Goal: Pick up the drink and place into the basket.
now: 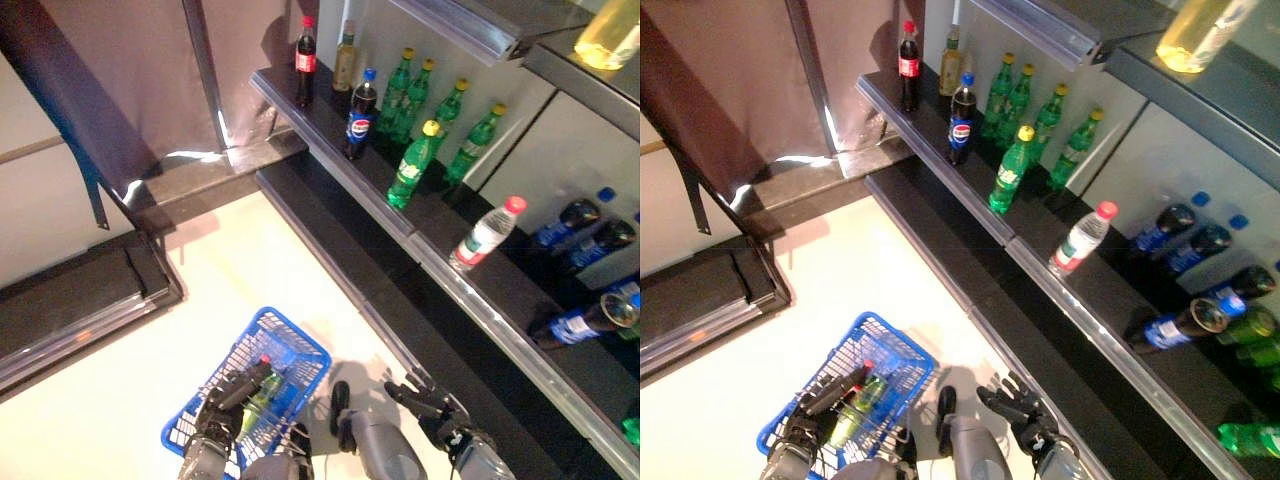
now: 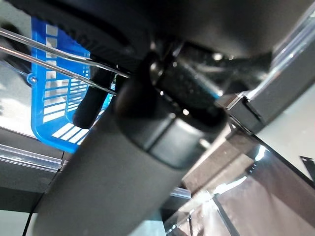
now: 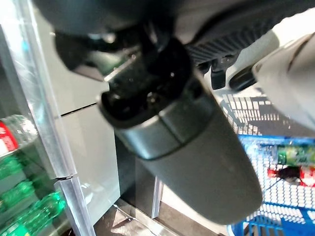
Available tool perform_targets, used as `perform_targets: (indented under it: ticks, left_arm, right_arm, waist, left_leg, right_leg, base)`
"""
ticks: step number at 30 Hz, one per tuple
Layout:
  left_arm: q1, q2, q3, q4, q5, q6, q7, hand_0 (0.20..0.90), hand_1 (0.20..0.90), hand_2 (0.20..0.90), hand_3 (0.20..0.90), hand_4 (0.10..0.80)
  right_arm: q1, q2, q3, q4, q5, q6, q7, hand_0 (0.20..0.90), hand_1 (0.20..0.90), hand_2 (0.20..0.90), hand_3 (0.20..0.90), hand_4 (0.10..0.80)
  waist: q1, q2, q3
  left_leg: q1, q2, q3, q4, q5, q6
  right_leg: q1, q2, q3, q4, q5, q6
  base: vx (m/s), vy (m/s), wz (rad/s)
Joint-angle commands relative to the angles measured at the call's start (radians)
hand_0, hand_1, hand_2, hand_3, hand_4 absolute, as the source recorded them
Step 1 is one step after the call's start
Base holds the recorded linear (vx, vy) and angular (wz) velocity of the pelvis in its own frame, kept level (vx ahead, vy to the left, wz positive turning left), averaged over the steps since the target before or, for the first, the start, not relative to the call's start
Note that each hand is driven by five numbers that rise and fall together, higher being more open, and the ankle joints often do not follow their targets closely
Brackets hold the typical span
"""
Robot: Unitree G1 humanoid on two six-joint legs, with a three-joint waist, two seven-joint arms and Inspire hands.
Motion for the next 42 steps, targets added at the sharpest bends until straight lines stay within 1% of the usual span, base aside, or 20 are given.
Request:
perform_targets:
  ticks: [1, 3, 4, 6, 7, 9, 10, 14, 18, 19, 21, 23, 25, 26, 30, 32, 34, 36, 38, 42]
  left_arm:
    - [-0.038, 0.018, -0.008, -0.187, 0.028, -0.117, -0.159, 0.300, 0.300, 0.300, 0.200, 0.100]
    - [-0.044, 0.011, -0.026, -0.149, 0.013, -0.124, -0.136, 0.300, 0.300, 0.300, 0.200, 0.100]
    - [-0.048, 0.002, -0.022, -0.130, 0.003, -0.128, -0.122, 0.300, 0.300, 0.300, 0.200, 0.100]
    - [-0.048, -0.019, -0.013, -0.111, -0.018, -0.138, -0.121, 0.300, 0.300, 0.300, 0.200, 0.100]
    - [-0.043, -0.019, -0.020, -0.120, -0.023, -0.144, -0.120, 0.300, 0.300, 0.300, 0.200, 0.100]
    - [-0.042, -0.021, -0.027, -0.129, -0.024, -0.156, -0.111, 0.300, 0.300, 0.300, 0.200, 0.100]
    - [-0.036, -0.019, -0.019, -0.139, -0.053, -0.182, -0.125, 0.300, 0.300, 0.300, 0.200, 0.100]
    - [-0.026, -0.018, 0.005, -0.144, -0.108, -0.211, -0.141, 0.300, 0.300, 0.300, 0.200, 0.100]
    - [-0.020, -0.032, 0.043, -0.114, -0.167, -0.221, -0.140, 0.300, 0.300, 0.300, 0.200, 0.100]
    - [-0.015, -0.041, 0.053, -0.107, -0.177, -0.239, -0.140, 0.300, 0.300, 0.300, 0.200, 0.100]
    - [-0.011, -0.061, 0.070, -0.087, -0.209, -0.280, -0.149, 0.300, 0.300, 0.300, 0.200, 0.100]
    - [-0.030, -0.065, 0.088, -0.065, -0.237, -0.291, -0.156, 0.300, 0.300, 0.300, 0.200, 0.100]
    - [-0.060, -0.048, 0.078, -0.064, -0.226, -0.263, -0.138, 0.300, 0.300, 0.300, 0.200, 0.100]
    - [-0.063, -0.045, 0.075, -0.064, -0.222, -0.260, -0.136, 0.300, 0.300, 0.300, 0.200, 0.100]
    - [-0.064, 0.013, 0.045, -0.131, -0.238, -0.257, -0.109, 0.300, 0.300, 0.300, 0.200, 0.100]
    - [-0.047, 0.027, 0.063, -0.156, -0.257, -0.273, -0.097, 0.300, 0.300, 0.300, 0.200, 0.100]
    - [-0.035, 0.038, 0.085, -0.158, -0.255, -0.287, -0.098, 0.300, 0.300, 0.300, 0.200, 0.100]
    - [-0.050, 0.037, 0.100, -0.144, -0.259, -0.288, -0.097, 0.300, 0.300, 0.300, 0.200, 0.100]
    - [-0.063, 0.037, 0.102, -0.131, -0.280, -0.293, -0.089, 0.300, 0.300, 0.300, 0.200, 0.100]
    - [-0.083, 0.029, 0.099, -0.109, -0.272, -0.312, -0.069, 0.300, 0.300, 0.300, 0.200, 0.100]
  right_arm:
    - [0.005, -0.015, -0.024, 0.000, 0.032, -0.057, 0.013, 0.900, 0.900, 0.900, 0.900, 0.800]
    - [0.010, -0.025, -0.030, 0.015, 0.053, -0.060, 0.013, 0.900, 0.900, 0.900, 0.900, 0.800]
    - [0.002, -0.023, -0.031, 0.020, 0.058, -0.046, 0.006, 0.900, 0.900, 0.900, 0.900, 0.800]
    - [-0.003, -0.031, -0.024, 0.007, 0.041, -0.037, 0.010, 0.900, 0.900, 0.900, 0.900, 0.800]
    - [-0.003, -0.049, -0.018, -0.009, 0.038, -0.023, 0.024, 0.900, 0.900, 0.900, 0.900, 0.800]
    - [-0.011, -0.064, -0.016, -0.007, 0.030, -0.021, 0.029, 0.900, 0.900, 0.900, 0.900, 0.800]
    - [-0.032, -0.078, -0.013, 0.007, 0.032, -0.024, 0.069, 0.900, 0.900, 0.900, 0.900, 0.800]
    - [-0.060, -0.073, 0.005, 0.024, -0.008, -0.017, 0.086, 0.900, 0.900, 0.900, 0.900, 0.800]
    - [-0.048, -0.086, 0.028, 0.023, -0.015, -0.005, 0.086, 0.900, 0.900, 0.900, 0.900, 0.800]
    - [-0.046, -0.093, 0.034, 0.023, -0.013, 0.002, 0.103, 0.900, 0.900, 0.900, 0.900, 0.800]
    - [-0.060, -0.098, 0.044, 0.038, -0.034, 0.006, 0.140, 0.900, 0.900, 0.900, 0.900, 0.800]
    - [-0.085, -0.095, 0.069, 0.037, -0.027, 0.003, 0.134, 0.900, 0.900, 0.900, 0.900, 0.800]
    - [-0.061, -0.083, 0.056, 0.018, -0.022, -0.012, 0.121, 0.900, 0.900, 0.900, 0.900, 0.800]
    - [-0.055, -0.081, 0.053, 0.015, -0.020, -0.016, 0.117, 0.900, 0.900, 0.900, 0.900, 0.800]
    - [0.023, -0.052, 0.036, -0.047, -0.009, -0.050, 0.122, 0.900, 0.900, 0.900, 0.900, 0.800]
    - [0.010, -0.046, 0.045, -0.054, -0.037, -0.040, 0.135, 0.900, 0.900, 0.900, 0.900, 0.800]
    - [-0.021, -0.032, 0.062, -0.045, -0.054, -0.040, 0.149, 0.900, 0.900, 0.900, 0.900, 0.800]
    - [-0.031, -0.017, 0.079, -0.048, -0.051, -0.052, 0.150, 0.900, 0.900, 0.900, 0.900, 0.800]
    - [-0.039, -0.016, 0.097, -0.050, -0.066, -0.060, 0.156, 0.900, 0.900, 0.900, 0.900, 0.800]
    - [-0.084, -0.021, 0.140, -0.066, -0.089, -0.075, 0.172, 0.900, 0.900, 0.900, 0.900, 0.800]
  waist:
    - [0.002, -0.002, -0.139]
    - [-0.028, 0.021, -0.161]
    - [-0.037, 0.026, -0.167]
    - [-0.037, 0.001, -0.168]
    - [-0.021, -0.015, -0.157]
    - [-0.001, -0.022, -0.134]
    - [0.023, -0.029, -0.106]
    - [0.035, -0.024, -0.099]
    - [0.051, 0.003, -0.117]
    - [0.059, 0.006, -0.113]
    - [0.067, 0.013, -0.106]
    - [0.061, 0.026, -0.087]
    - [0.029, 0.033, -0.074]
    - [0.026, 0.033, -0.072]
    - [0.011, 0.034, -0.051]
    - [0.030, 0.041, -0.037]
    - [0.052, 0.049, -0.031]
    - [0.061, 0.044, -0.044]
    - [0.080, 0.034, -0.058]
    - [0.122, 0.019, -0.061]
  left_leg:
    - [0.106, 0.007, -0.023, 0.207, -0.209, -0.093]
    - [0.121, 0.059, 0.010, 0.361, -0.141, -0.141]
    - [0.124, 0.096, 0.025, 0.451, -0.034, -0.189]
    - [0.026, 0.117, 0.020, 0.718, 0.141, -0.242]
    - [-0.085, 0.132, 0.028, 0.868, 0.163, -0.251]
    - [-0.207, 0.151, 0.024, 0.911, 0.136, -0.236]
    - [-0.279, 0.173, 0.014, 0.822, 0.092, -0.203]
    - [-0.222, 0.225, 0.019, 0.503, 0.072, -0.179]
    - [-0.182, 0.308, -0.168, 0.047, 0.194, -0.245]
    - [-0.187, 0.332, -0.236, -0.001, 0.233, -0.258]
    - [-0.209, 0.356, -0.313, 0.002, 0.237, -0.261]
    - [-0.217, 0.338, -0.320, 0.078, 0.162, -0.258]
    - [-0.212, 0.331, -0.243, 0.139, 0.108, -0.259]
    - [-0.214, 0.324, -0.239, 0.150, 0.100, -0.257]
    - [-0.190, 0.237, -0.174, 0.177, 0.043, -0.212]
    - [-0.163, 0.237, -0.111, 0.173, 0.030, -0.204]
    - [-0.143, 0.249, -0.032, 0.158, 0.022, -0.185]
    - [-0.156, 0.238, 0.002, 0.162, 0.013, -0.165]
    - [-0.170, 0.227, 0.017, 0.172, 0.007, -0.158]
    - [-0.176, 0.252, 0.027, 0.201, -0.010, -0.173]
  right_leg:
    - [0.071, 0.035, -0.046, -0.141, 0.128, 0.046]
    - [0.095, 0.064, -0.027, -0.133, 0.083, 0.001]
    - [0.108, 0.076, -0.032, -0.118, 0.062, -0.018]
    - [0.152, 0.073, -0.026, -0.088, 0.019, -0.071]
    - [0.193, 0.063, -0.029, -0.088, 0.003, -0.088]
    - [0.222, 0.056, -0.016, -0.082, -0.012, -0.094]
    - [0.253, 0.048, 0.028, -0.081, -0.019, -0.087]
    - [0.283, 0.049, 0.118, -0.077, -0.048, -0.074]
    - [0.306, 0.063, 0.237, -0.059, -0.096, -0.048]
    - [0.318, 0.068, 0.277, -0.045, -0.116, -0.047]
    - [0.317, 0.063, 0.333, -0.003, -0.155, -0.042]
    - [0.278, 0.026, 0.358, 0.075, -0.187, -0.007]
    - [0.251, -0.031, 0.347, 0.093, -0.174, 0.020]
    - [0.251, -0.038, 0.347, 0.090, -0.169, 0.025]
    - [0.232, -0.163, 0.331, 0.018, -0.035, 0.091]
    - [0.213, -0.204, 0.227, 0.014, -0.008, 0.093]
    - [0.204, -0.215, 0.141, 0.078, -0.030, 0.088]
    - [0.212, -0.191, 0.114, 0.108, -0.056, 0.079]
    - [0.225, -0.205, 0.074, 0.126, -0.031, 0.070]
    - [0.274, -0.235, 0.005, 0.127, -0.048, 0.076]
  base:
    - [0.490, 0.043, 0.10]
    - [0.522, -0.040, 0.18]
    - [0.436, -0.107, 0.32]
    - [0.435, -0.127, 0.35]
    - [0.416, -0.064, 0.16]
    - [0.262, 0.059, -0.47]
    - [0.238, 0.148, -0.92]
    - [0.245, 0.234, -0.81]
    - [0.328, 0.375, -0.53]
    - [0.308, 0.351, -0.67]
    - [0.216, 0.376, -0.84]
    - [0.131, 0.565, -1.50]
    - [0.047, 0.517, -1.41]
    - [0.024, 0.402, -0.80]
    - [0.029, 0.387, -0.12]
    - [-0.076, 0.324, -0.65]
    - [-0.166, 0.230, -1.19]
    - [-0.162, 0.072, -0.94]
    - [-0.138, -0.039, -0.52]
    - [-0.147, -0.198, -0.36]
